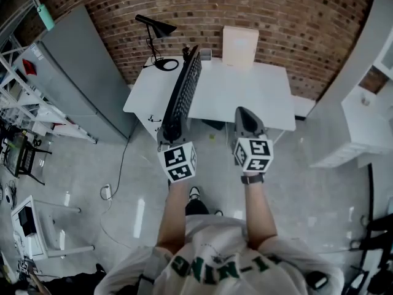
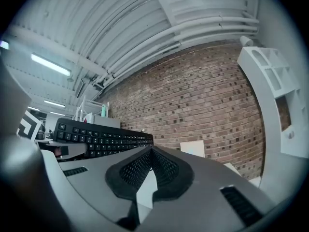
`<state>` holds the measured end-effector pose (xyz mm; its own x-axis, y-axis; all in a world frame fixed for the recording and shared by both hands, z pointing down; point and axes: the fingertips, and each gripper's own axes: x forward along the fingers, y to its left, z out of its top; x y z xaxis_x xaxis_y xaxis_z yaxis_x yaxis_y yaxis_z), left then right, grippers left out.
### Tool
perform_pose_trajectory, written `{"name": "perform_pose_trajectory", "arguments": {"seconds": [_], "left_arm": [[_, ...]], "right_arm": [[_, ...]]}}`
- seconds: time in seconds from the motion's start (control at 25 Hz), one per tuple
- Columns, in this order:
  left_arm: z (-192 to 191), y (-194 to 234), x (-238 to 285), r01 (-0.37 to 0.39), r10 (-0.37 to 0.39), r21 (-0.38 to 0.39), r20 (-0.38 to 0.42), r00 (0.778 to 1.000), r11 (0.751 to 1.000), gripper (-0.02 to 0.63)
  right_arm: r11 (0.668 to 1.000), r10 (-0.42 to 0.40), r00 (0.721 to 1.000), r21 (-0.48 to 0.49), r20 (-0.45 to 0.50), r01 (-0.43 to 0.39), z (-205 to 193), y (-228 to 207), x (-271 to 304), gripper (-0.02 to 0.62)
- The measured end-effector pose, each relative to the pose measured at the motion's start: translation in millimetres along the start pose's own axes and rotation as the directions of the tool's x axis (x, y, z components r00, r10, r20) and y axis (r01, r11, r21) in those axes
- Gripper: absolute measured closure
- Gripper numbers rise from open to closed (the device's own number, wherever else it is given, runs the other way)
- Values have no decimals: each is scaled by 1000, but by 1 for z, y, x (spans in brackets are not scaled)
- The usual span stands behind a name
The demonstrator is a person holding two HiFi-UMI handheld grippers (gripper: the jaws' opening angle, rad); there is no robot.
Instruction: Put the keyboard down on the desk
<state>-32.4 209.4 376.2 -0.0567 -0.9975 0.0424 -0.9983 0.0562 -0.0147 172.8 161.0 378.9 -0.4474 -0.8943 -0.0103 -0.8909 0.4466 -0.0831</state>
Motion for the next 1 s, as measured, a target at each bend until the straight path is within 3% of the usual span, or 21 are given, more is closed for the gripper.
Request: {"name": "perform_pose_trajectory", "arguments": {"seconds": [0.28, 1.0], "left_arm": [[2, 8, 51, 26, -27, 22, 17, 999, 999, 528], [15, 79, 292, 137, -137, -3, 24, 990, 991, 528]], "right_arm": [[1000, -14, 999, -8, -36, 14, -22, -5, 55, 594], [992, -124, 992, -12, -37, 123, -5, -33, 287, 594]]}}
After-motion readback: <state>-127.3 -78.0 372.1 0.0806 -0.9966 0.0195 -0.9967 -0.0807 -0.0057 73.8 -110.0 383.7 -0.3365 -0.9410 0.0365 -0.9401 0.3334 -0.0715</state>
